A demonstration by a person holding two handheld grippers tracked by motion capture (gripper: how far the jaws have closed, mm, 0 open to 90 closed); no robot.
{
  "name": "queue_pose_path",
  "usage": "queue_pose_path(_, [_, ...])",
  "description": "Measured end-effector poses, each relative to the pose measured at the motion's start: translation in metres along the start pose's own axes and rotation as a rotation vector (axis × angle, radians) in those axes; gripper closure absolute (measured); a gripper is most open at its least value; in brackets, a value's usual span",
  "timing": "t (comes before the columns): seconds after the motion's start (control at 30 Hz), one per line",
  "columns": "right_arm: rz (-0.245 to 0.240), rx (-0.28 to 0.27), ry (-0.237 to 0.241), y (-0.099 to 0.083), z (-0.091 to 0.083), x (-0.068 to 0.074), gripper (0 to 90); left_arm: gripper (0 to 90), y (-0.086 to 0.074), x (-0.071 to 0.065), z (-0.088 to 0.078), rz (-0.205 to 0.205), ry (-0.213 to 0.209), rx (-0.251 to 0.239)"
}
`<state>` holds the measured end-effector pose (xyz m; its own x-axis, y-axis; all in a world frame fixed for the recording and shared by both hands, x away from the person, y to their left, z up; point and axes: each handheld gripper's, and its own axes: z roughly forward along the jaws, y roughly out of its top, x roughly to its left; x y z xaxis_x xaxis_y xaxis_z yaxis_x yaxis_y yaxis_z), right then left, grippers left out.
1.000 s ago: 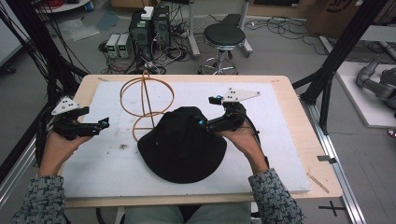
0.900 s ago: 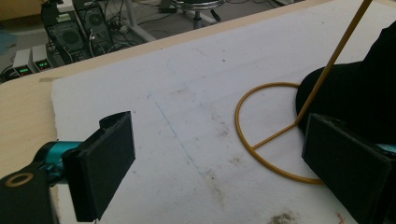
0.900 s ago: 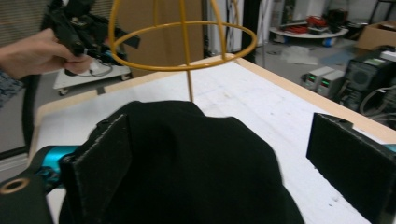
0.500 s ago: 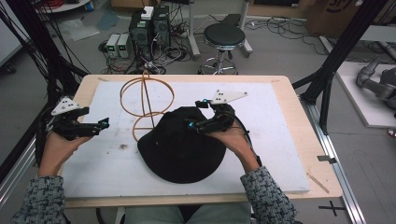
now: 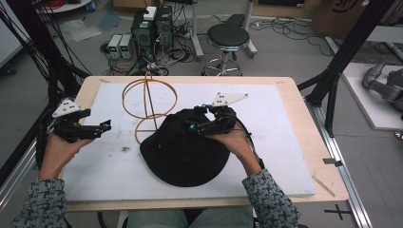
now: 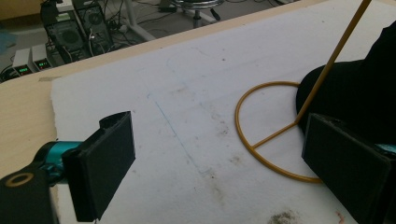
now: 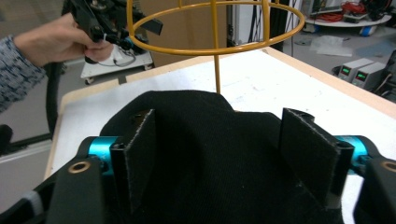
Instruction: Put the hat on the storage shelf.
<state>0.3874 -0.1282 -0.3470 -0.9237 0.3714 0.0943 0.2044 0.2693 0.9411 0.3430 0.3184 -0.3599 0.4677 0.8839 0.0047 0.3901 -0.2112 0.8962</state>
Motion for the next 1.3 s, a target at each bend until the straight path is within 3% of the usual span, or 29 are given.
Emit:
queue_pose_path(0.5, [-0.008, 0.004, -0.015, -0.0016, 0.0020, 0.0018, 50.9, 9.8, 0.0001, 0.0012, -0.0011, -0.004, 0.001, -0.003])
queue_pose_path(0.93, [-0.023, -0.026, -0.029, 0.0015, -0.0045, 0.0044, 80.0, 9.9, -0.0008, 0.0032, -0.0022, -0.008, 0.007, -0.001])
queue_pose_path(1.3, [-0.030, -0.018, -0.038, 0.0014, -0.0048, 0.0054, 88.2, 10.1, -0.0015, 0.0047, -0.0028, -0.011, 0.007, 0.001])
